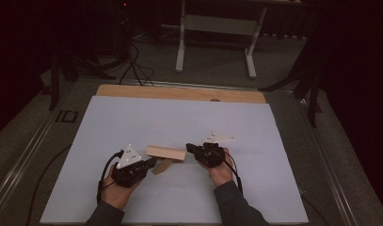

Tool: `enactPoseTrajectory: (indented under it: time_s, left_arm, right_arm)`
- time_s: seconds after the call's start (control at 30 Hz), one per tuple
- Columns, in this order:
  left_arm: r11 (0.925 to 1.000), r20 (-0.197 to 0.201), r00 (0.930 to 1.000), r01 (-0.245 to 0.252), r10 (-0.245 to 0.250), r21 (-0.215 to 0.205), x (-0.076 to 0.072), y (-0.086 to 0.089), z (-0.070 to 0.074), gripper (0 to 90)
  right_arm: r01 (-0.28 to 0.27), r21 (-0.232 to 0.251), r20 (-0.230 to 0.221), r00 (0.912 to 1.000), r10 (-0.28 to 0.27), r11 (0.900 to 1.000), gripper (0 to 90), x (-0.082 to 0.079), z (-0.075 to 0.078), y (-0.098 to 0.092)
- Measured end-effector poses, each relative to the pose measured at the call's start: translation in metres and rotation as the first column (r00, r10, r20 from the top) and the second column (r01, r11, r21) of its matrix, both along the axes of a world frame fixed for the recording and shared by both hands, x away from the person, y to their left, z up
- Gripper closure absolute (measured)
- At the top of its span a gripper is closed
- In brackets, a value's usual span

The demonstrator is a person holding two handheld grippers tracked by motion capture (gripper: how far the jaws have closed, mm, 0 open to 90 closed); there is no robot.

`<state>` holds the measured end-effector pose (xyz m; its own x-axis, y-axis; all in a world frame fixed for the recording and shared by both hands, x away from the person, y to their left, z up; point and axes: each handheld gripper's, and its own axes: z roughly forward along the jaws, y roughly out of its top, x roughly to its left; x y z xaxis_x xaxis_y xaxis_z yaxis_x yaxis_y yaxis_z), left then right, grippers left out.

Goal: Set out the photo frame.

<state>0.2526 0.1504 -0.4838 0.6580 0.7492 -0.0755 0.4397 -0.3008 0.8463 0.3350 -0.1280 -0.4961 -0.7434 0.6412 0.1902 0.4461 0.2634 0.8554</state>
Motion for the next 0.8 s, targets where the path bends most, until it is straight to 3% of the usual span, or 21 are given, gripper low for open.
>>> enactPoseTrajectory:
  time_s: [0.33,0.8]
  left_arm:
    - [0.9997,-0.014,0.9996,-0.025,0.025,0.008,0.009,0.0,-0.004,89.6]
    - [0.9996,-0.023,0.9994,-0.023,0.024,0.016,0.014,-0.004,-0.006,89.7]
  right_arm:
    - [-0.04,0.047,-0.005,0.9992,0.04,0.998,88.1,0.0,0.002,0.002]
    - [-0.074,0.049,0.005,0.9972,0.074,0.996,89.4,-0.002,0.004,0.002]
